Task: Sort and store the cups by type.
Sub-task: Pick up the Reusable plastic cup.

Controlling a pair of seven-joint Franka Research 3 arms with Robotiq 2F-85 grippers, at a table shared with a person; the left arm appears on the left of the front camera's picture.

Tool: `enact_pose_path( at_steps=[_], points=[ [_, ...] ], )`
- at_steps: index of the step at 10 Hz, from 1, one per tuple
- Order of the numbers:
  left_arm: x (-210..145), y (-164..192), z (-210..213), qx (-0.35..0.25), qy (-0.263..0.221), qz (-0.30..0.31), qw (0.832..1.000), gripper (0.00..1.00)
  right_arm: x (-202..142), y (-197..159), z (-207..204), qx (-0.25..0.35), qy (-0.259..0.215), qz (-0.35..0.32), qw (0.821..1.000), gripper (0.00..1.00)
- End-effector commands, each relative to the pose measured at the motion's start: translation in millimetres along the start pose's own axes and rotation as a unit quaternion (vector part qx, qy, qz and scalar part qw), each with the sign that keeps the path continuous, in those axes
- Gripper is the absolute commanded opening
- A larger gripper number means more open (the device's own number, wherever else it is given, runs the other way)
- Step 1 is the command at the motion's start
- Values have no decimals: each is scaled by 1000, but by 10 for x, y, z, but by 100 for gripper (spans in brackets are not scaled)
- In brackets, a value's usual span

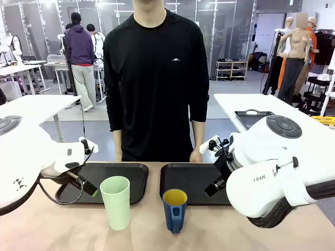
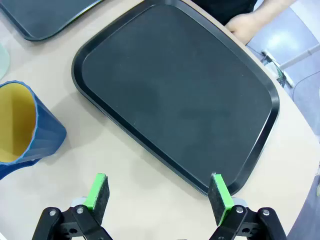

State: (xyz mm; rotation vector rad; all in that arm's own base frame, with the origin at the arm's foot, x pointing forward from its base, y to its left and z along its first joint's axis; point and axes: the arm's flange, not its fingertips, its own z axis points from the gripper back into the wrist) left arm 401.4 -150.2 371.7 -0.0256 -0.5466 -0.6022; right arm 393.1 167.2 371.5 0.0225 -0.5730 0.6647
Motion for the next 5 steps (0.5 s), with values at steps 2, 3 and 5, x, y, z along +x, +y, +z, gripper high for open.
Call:
enact_pose_path(
  at_steps=[2, 3, 5],
  points=[
    [1, -2, 0, 0, 0, 0, 1000, 100, 0, 0, 0, 0, 0, 0, 1000, 100],
    [1, -2, 0, 0, 0, 0, 1000, 100, 0, 0, 0, 0, 0, 0, 1000, 100],
    [1, -2, 0, 0, 0, 0, 1000, 100, 0, 0, 0, 0, 0, 0, 1000, 100]
  ],
)
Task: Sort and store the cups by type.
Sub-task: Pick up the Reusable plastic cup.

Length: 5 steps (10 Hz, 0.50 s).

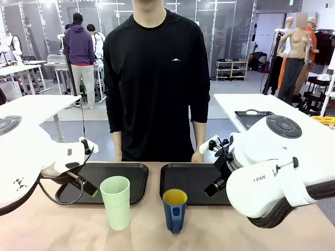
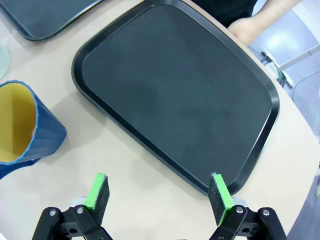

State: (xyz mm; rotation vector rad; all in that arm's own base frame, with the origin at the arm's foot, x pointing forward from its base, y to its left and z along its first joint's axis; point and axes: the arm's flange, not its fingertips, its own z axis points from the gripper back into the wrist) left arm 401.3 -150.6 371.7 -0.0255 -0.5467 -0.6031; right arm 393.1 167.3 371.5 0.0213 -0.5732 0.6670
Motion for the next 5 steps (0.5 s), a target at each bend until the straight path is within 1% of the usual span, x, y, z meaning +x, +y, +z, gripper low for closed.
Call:
enact_pose_path(
  at_steps=[1, 5],
  points=[
    [0, 2, 0, 0, 0, 0, 1000, 100, 0, -1, 0, 0, 0, -1, 1000, 100],
    [0, 2, 0, 0, 0, 0, 1000, 100, 0, -1, 0, 0, 0, -1, 1000, 100]
  ],
)
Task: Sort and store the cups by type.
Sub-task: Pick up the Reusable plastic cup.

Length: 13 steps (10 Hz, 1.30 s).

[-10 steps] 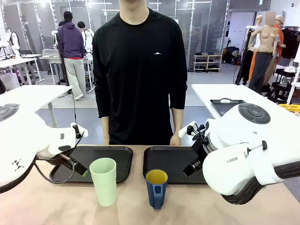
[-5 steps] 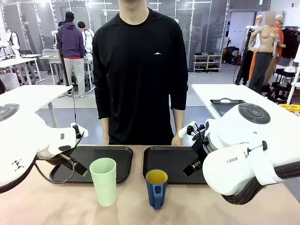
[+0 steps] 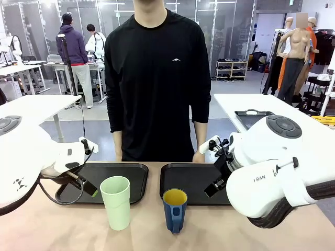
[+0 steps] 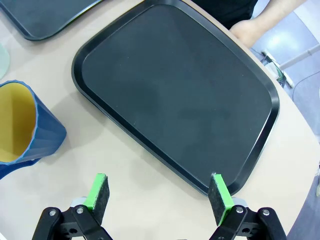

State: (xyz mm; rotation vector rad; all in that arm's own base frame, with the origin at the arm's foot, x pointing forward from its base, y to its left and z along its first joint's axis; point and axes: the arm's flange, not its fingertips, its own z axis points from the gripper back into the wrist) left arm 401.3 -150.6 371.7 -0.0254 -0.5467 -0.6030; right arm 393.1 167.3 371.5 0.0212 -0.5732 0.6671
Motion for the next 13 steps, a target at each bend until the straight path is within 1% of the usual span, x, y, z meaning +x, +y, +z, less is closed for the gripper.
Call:
enact_pose_path(
  at_steps=[1, 8, 9, 11, 12, 13],
  points=[
    [0, 2, 0, 0, 0, 0, 1000, 100, 0, -1, 0, 0, 0, -1, 1000, 100],
    [0, 0, 0, 0, 0, 0, 1000, 100, 0, 0, 0, 0, 0, 0, 1000, 100],
    [17, -42, 68, 8, -5, -1, 1000, 100, 28, 55, 96, 2, 10, -21, 1000, 100],
    [98, -110, 405, 11, -18, 35, 999, 100, 132, 196, 483, -4, 13, -62, 998, 100],
    [121, -152, 581, 20, 4, 65, 998, 100, 199, 245, 700, -19, 15, -85, 996, 100],
    [171, -197, 735, 19, 13, 108, 994, 100, 270, 310, 887, -27, 20, -112, 993, 100]
  ],
)
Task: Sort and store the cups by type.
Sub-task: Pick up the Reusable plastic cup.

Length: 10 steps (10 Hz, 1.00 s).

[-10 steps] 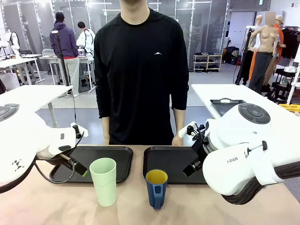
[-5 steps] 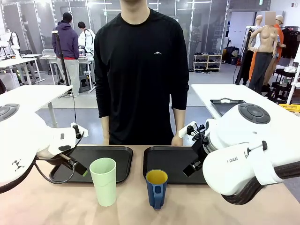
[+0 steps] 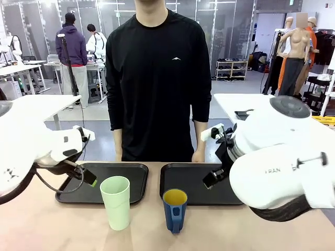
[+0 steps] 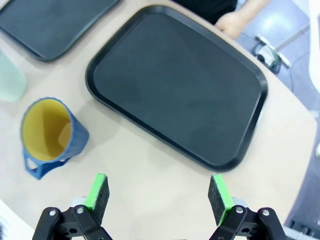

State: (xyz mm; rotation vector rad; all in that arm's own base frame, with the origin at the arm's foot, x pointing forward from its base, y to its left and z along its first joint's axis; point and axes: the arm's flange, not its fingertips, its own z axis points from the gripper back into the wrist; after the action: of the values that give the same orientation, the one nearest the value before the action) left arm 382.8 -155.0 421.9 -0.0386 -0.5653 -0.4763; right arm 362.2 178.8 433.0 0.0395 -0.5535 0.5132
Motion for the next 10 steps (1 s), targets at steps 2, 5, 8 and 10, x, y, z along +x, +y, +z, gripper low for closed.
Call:
enact_pose_path(
  at_steps=[2, 5, 8, 10],
  points=[
    [145, -231, 509, 17, 19, 125, 992, 100, 193, 247, 568, -51, 24, -105, 993, 100],
    [215, -395, 851, 16, 24, 184, 982, 100, 225, 393, 948, -62, -1, -152, 987, 100],
    [176, -511, 1006, 16, 6, 175, 984, 100, 203, 466, 1034, -65, -17, -161, 985, 100],
    [139, -518, 1025, 71, -26, 150, 986, 100, 250, 412, 1098, -57, -13, -144, 988, 100]
  ],
)
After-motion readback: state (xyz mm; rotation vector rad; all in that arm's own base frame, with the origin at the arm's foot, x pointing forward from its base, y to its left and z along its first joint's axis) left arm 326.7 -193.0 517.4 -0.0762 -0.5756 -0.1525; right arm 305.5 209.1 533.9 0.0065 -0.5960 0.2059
